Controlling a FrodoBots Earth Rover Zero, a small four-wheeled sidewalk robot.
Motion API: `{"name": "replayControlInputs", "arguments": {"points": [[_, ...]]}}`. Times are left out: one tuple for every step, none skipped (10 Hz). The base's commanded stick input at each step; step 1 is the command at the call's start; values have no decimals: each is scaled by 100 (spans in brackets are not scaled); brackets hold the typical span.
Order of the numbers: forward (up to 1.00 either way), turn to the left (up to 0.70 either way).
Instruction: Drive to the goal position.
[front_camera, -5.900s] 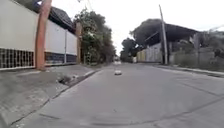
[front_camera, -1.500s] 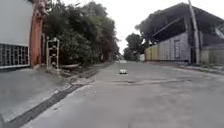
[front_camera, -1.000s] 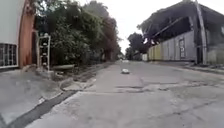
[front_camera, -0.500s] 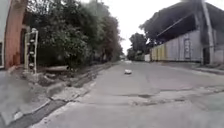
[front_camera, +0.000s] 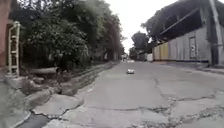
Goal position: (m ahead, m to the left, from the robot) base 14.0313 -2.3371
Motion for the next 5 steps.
{"name": "replayControlInputs", "arguments": {"points": [[100, 0], [100, -31], [100, -38], [100, -40], [100, -26]]}}
